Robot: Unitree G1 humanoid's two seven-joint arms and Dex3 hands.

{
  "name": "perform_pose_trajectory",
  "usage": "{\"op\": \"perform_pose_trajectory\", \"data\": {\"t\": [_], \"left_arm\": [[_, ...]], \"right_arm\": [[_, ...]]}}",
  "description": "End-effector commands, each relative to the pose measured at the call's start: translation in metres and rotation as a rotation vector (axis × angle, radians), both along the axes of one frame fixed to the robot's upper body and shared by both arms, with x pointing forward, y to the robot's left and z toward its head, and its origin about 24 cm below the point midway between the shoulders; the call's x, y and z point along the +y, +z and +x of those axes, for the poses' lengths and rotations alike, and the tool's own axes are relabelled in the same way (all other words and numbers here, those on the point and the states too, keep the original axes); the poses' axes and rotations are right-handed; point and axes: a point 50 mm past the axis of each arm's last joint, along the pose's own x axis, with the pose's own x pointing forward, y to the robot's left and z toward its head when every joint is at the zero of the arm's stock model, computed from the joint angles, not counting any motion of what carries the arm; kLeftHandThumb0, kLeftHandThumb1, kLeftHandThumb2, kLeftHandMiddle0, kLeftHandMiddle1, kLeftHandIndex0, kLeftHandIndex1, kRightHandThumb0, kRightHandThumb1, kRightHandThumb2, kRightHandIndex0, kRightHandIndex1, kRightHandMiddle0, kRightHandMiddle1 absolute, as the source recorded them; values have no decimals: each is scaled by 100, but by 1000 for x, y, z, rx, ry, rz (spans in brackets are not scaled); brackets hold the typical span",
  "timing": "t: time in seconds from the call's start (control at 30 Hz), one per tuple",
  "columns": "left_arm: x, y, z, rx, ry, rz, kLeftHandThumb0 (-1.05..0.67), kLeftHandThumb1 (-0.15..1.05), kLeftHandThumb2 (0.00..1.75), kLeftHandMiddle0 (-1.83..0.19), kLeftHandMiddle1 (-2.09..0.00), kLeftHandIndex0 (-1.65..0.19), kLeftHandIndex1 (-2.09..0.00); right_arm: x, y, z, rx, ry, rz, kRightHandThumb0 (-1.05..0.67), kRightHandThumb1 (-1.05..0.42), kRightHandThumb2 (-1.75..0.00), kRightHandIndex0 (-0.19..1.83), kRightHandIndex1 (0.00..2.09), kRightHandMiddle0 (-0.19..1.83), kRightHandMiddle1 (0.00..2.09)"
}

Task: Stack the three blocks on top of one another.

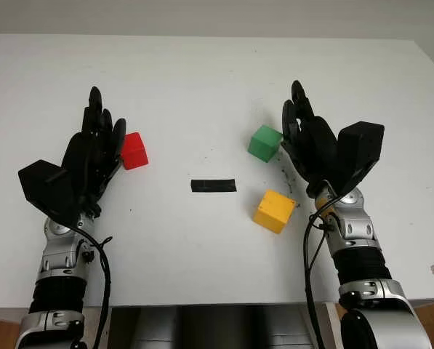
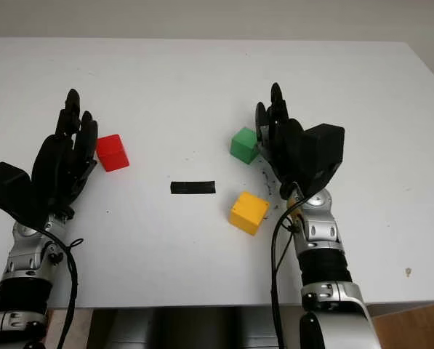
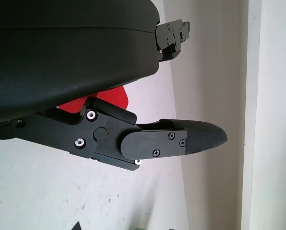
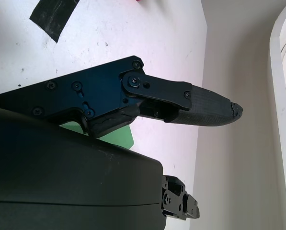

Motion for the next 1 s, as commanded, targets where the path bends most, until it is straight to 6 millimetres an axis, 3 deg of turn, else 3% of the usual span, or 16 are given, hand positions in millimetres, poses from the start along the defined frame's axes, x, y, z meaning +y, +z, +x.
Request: {"op": "perform_pose_trajectory", "data": {"t": [0.0, 0.47, 0.63, 0.8, 0.97], "left_arm": [[2, 1, -2, -7, 3, 7, -75, 105, 46, 19, 0, 19, 0], [10, 9, -1, -10, 16, 74, -75, 105, 43, 19, 0, 19, 0], [21, 32, 1, -5, 90, 363, -66, 105, 54, 18, -1, 19, -1], [30, 52, 3, 4, 200, 553, -70, 105, 28, 8, -7, 7, -7], [35, 72, 5, 31, 237, 834, -79, 105, 18, 6, -5, -4, -9]], "right_arm": [[0, 5, 0, -24, 0, 6, -82, -105, -65, -19, 0, -19, 0], [-2, 10, 2, -41, 4, -11, -79, -105, -70, -19, 0, -19, 0], [-5, 18, 3, -69, -11, 7, -79, -105, -68, -19, 0, -19, 0], [-8, 25, 5, -100, -20, 17, -79, -105, -67, -19, 0, -19, 0], [-10, 28, 6, -108, -45, 13, -81, -105, -65, -19, 0, -19, 0]]}}
